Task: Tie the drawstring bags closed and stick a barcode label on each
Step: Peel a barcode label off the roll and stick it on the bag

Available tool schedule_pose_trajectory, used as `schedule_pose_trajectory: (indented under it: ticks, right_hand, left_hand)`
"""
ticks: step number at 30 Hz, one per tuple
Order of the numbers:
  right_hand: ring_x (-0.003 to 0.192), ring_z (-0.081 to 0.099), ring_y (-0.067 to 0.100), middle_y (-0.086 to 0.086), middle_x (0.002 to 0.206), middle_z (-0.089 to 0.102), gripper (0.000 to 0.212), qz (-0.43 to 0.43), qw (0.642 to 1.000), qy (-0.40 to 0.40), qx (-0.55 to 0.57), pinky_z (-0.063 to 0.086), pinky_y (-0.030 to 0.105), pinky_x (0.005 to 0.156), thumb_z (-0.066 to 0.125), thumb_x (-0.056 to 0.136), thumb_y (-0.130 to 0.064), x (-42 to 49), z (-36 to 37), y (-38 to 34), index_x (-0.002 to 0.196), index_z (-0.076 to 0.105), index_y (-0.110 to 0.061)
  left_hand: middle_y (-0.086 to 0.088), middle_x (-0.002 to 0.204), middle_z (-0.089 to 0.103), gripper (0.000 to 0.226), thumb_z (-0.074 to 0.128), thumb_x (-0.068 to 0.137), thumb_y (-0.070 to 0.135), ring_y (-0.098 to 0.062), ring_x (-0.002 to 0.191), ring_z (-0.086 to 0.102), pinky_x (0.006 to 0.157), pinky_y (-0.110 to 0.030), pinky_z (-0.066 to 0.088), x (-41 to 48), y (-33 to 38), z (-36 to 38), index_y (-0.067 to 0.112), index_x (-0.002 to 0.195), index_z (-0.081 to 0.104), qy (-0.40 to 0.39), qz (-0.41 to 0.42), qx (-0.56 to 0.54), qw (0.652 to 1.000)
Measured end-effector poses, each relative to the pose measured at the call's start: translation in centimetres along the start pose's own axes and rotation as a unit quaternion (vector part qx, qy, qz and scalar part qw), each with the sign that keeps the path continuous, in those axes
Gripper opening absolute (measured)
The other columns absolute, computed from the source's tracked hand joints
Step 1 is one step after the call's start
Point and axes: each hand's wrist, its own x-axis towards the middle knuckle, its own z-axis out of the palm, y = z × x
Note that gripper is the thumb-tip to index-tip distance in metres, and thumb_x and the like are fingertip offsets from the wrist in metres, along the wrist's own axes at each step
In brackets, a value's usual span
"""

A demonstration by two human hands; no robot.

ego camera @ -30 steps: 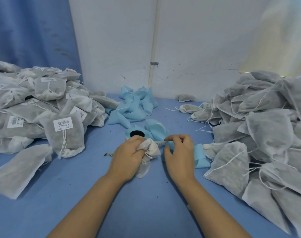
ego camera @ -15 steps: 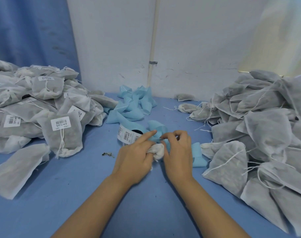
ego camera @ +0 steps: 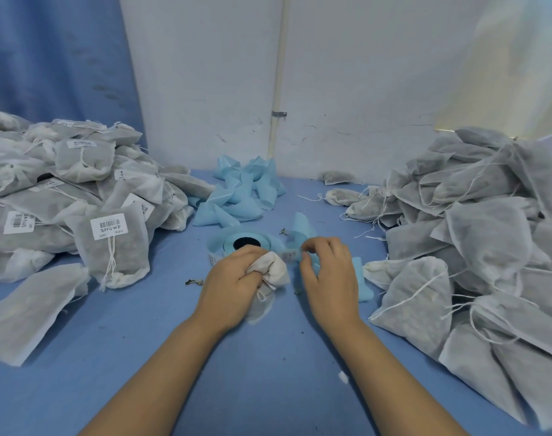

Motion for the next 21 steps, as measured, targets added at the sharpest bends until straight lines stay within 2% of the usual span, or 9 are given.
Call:
schedule_pose_trajectory:
  ticks: [2,4,6,8,11,14,17,19,21]
  right_hand:
    - [0.098,0.052,0.015,-0.002,0.104,0.059,0.027,0.021,0.998,-0.005,0.056,0.037,0.021,0.082,0.055,0.093,-0.009,0.0,0.0,-0.1,0.118,0.059,-0.018]
    - [0.097,0.055,0.001,-0.008,0.106,0.059,0.04,0.072,0.983,-0.027,0.166,0.039,0.012,0.083,0.054,0.094,-0.009,-0.2,0.0,-0.5,0.131,0.047,-0.024]
    - [0.095,0.057,-0.007,-0.01,0.104,0.062,0.039,0.113,0.964,-0.057,0.236,0.044,0.011,0.087,0.054,0.094,-0.005,-0.4,0.1,-0.9,0.125,0.046,-0.027]
    - [0.095,0.058,-0.008,-0.014,0.102,0.063,0.032,0.129,0.954,-0.088,0.258,0.047,0.021,0.094,0.055,0.092,-0.002,-0.5,0.2,-0.9,0.113,0.054,-0.026]
    - [0.097,0.06,-0.005,-0.019,0.101,0.063,0.031,0.13,0.946,-0.109,0.276,0.047,0.025,0.095,0.057,0.09,-0.002,-0.5,0.1,-1.0,0.103,0.062,-0.03]
    - [0.098,0.061,-0.001,-0.012,0.101,0.066,0.027,0.128,0.939,-0.11,0.298,0.049,0.031,0.095,0.06,0.09,-0.006,-0.4,0.1,-1.0,0.103,0.064,-0.029]
    - [0.102,0.062,0.012,-0.007,0.102,0.069,0.023,0.133,0.935,-0.115,0.309,0.049,0.037,0.096,0.063,0.09,-0.01,-0.4,0.3,-0.8,0.095,0.066,-0.033]
    - [0.096,0.063,0.012,-0.007,0.098,0.07,0.021,0.134,0.932,-0.112,0.318,0.05,0.035,0.091,0.064,0.089,-0.012,-0.4,0.3,-0.6,0.092,0.067,-0.033]
    - [0.088,0.063,0.006,-0.012,0.091,0.071,0.02,0.135,0.928,-0.107,0.33,0.051,0.027,0.083,0.066,0.089,-0.013,-0.3,0.3,-0.4,0.089,0.068,-0.033]
  left_hand:
    - [0.02,0.09,0.064,0.033,0.046,0.067,0.007,0.003,0.085,0.058,0.076,-0.012,0.041,0.0,0.2,0.2,0.035,0.076,0.062,-0.008,-0.003,-0.038,0.999]
    - [0.014,0.084,0.065,0.031,0.047,0.064,0.005,0.003,0.08,0.057,0.073,-0.009,0.04,0.0,0.6,0.5,0.03,0.072,0.063,-0.015,-0.013,-0.081,0.996]
    - [0.007,0.083,0.063,0.025,0.048,0.062,0.005,0.002,0.076,0.056,0.071,-0.009,0.04,0.0,0.9,0.7,0.023,0.071,0.063,-0.022,-0.019,-0.11,0.994]
    - [0.001,0.084,0.062,0.023,0.048,0.06,0.005,-0.001,0.076,0.056,0.071,-0.011,0.041,0.0,1.1,0.8,0.017,0.071,0.063,-0.026,-0.023,-0.124,0.992]
    - [0.009,0.079,0.062,0.023,0.048,0.059,0.006,-0.002,0.074,0.056,0.069,-0.012,0.041,0.0,1.1,0.8,0.018,0.071,0.064,-0.029,-0.033,-0.135,0.99]
    - [0.016,0.074,0.062,0.028,0.048,0.059,0.006,0.0,0.072,0.056,0.068,-0.011,0.04,-0.1,1.1,0.7,0.026,0.069,0.066,-0.03,-0.036,-0.142,0.989]
    - [0.019,0.069,0.061,0.032,0.049,0.059,0.006,0.002,0.068,0.054,0.064,-0.009,0.039,-0.1,1.1,0.7,0.033,0.063,0.065,-0.025,-0.04,-0.151,0.987]
    - [0.017,0.069,0.061,0.028,0.049,0.06,0.007,0.001,0.068,0.054,0.065,-0.01,0.04,-0.1,1.1,0.7,0.028,0.067,0.065,-0.021,-0.048,-0.151,0.987]
    - [0.016,0.069,0.06,0.023,0.049,0.059,0.007,0.0,0.068,0.053,0.065,-0.011,0.04,0.0,1.1,0.7,0.022,0.069,0.064,-0.019,-0.053,-0.149,0.987]
